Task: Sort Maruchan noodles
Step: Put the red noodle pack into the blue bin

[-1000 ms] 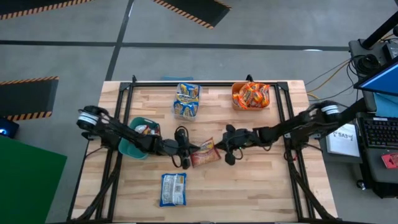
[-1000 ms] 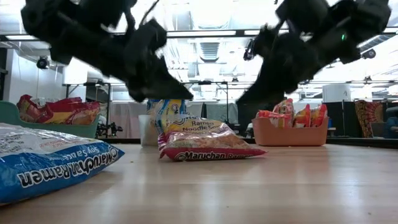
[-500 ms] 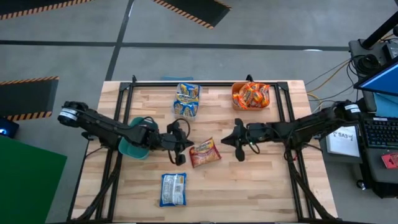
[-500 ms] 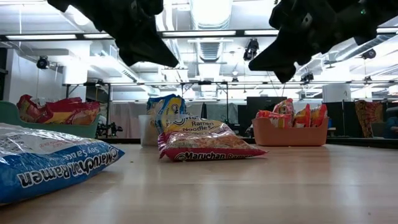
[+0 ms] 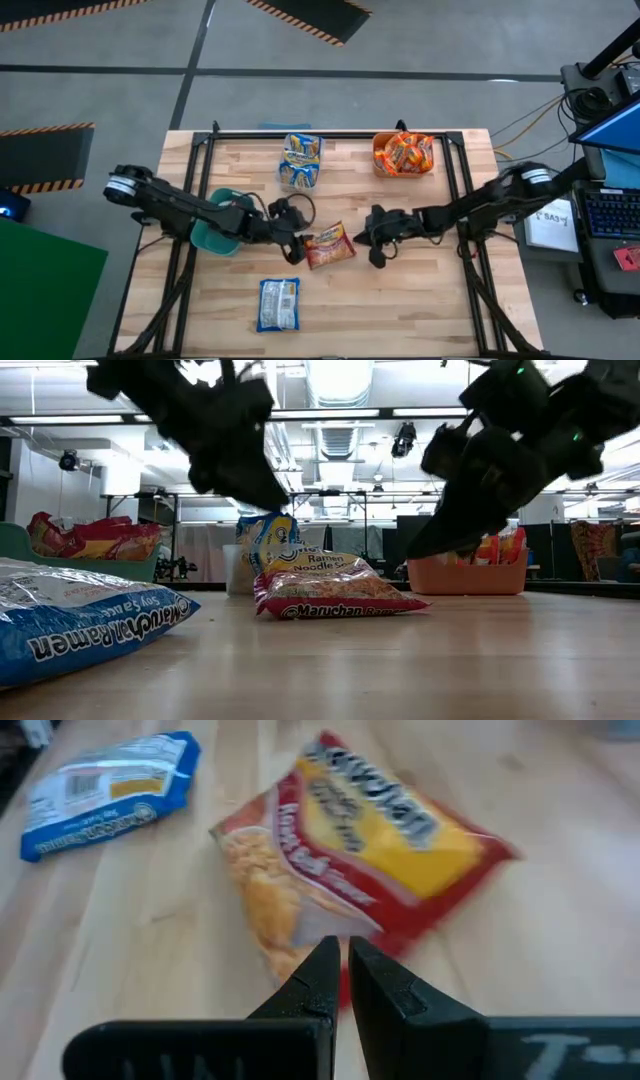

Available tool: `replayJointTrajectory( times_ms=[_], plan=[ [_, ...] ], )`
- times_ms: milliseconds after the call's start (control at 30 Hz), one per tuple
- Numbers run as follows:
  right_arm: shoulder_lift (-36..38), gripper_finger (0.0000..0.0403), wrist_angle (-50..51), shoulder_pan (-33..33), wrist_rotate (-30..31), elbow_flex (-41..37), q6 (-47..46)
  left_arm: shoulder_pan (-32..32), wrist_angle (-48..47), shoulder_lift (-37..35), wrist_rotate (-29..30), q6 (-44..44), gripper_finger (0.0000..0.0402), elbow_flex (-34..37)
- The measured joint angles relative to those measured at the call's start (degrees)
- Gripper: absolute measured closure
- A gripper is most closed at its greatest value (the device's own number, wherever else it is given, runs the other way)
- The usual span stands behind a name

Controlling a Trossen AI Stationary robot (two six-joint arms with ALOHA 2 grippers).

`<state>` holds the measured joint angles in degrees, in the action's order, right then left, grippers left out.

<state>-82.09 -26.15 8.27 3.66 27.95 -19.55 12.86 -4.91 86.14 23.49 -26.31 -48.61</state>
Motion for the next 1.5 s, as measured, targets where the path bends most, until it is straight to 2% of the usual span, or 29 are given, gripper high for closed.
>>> replayJointTrajectory(
  times_ms=[167, 267, 500, 700, 867, 1167, 1333, 1500],
  plan=[
    [-10.11, 0.0385, -9.42, 0.41, -1.83, 1.81, -0.42, -0.17, 3.47, 5.65, 0.52, 0.46, 0.0175, 0.28],
    [-13.96, 0.0385, -9.79, 0.37, -3.41, 3.32, -0.42, -0.24, 7.36, 9.43, 0.39, 1.18, 0.0157, 0.35],
    [-19.73, 0.0385, -11.35, 0.28, -3.52, 5.47, -0.54, -0.63, 9.95, 15.41, -0.31, 1.27, 0.015, -0.35],
    [-23.66, 0.0385, -12.61, 0.09, -3.18, 6.51, -0.45, -0.76, 12.95, 17.45, -0.55, 1.8, 0.0155, -0.49],
    [-23.23, 0.0385, -12.99, 0.1, -2.2, 6.66, 0.05, -0.66, 14.58, 17.91, -0.49, 3.28, 0.0199, -0.44],
    [-18.37, 0.0385, -11.34, -0.04, -1.8, 5.96, 3.93, -0.63, 14.81, 17.77, -0.17, 5.59, 0.0382, -0.51],
    [-14.29, 0.0385, -10.93, -0.06, -2.0, 4.63, 6.8, -0.19, 13.45, 16.44, -0.07, 9.48, 0.0395, -0.44],
    [-8.19, 0.0385, -9.62, -0.04, -2.02, 2.26, 9.29, 1.08, 11.29, 10.46, -0.49, 15.99, 0.0401, -0.34]
  ],
)
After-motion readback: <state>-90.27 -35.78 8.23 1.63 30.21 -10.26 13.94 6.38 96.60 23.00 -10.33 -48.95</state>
